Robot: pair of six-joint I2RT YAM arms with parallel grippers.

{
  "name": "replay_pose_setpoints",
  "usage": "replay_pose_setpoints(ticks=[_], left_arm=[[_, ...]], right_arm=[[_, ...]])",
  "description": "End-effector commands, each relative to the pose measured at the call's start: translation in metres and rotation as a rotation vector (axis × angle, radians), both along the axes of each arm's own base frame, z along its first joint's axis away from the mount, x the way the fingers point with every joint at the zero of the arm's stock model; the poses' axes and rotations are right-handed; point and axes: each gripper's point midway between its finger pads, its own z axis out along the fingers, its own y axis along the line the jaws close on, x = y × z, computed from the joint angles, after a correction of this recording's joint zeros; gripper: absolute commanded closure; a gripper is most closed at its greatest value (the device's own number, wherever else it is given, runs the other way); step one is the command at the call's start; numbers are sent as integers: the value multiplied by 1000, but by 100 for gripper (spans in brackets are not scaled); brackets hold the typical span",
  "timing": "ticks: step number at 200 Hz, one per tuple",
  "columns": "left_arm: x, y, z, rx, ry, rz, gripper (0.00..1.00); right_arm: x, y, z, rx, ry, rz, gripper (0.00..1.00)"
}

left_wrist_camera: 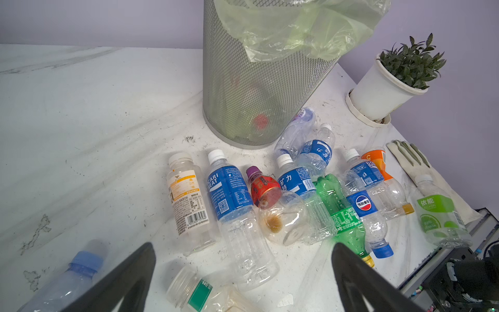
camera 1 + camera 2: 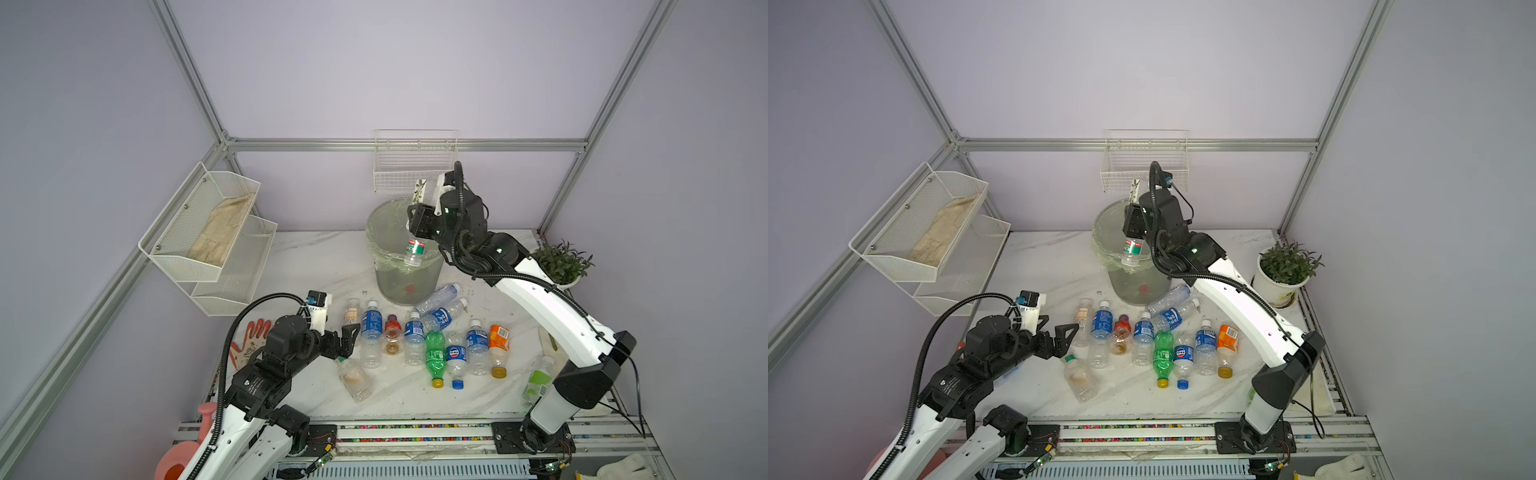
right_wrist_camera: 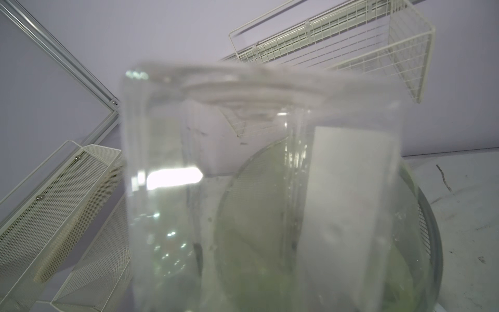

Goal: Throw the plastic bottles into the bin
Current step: 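Lift the clear bottle with the right gripper over the bin and release it, then lower the empty right gripper back beside the bottle cluster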

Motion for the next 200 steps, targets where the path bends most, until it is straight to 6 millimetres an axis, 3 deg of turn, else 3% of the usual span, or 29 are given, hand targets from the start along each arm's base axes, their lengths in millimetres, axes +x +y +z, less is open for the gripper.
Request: replay_pose_setpoints(ticks=[1,21,24,92,156,200], left_arm=[[0,-4,-5,0,-12,-22,0],[-1,-4,-3,-2,-17,-24,0],[-1,-4,-4,-3,-16,-24,0],[-1,-5,-3,0,-18,-31,0],[-1,-5,-3,-1,-18,-28,0],[0,-5,-6,6,-8,-29,0]], right_arm=[[23,6,-10,-59,34,-21,49],[44,6,-23,-86,102,-43,6],[45,5,-21,-96,101,-53,3],[10,-29,16,-31,5,-79,2],[-2,-32,4,-28,23,-49,2],[-19,-45,-8,-27,25,-45,3]])
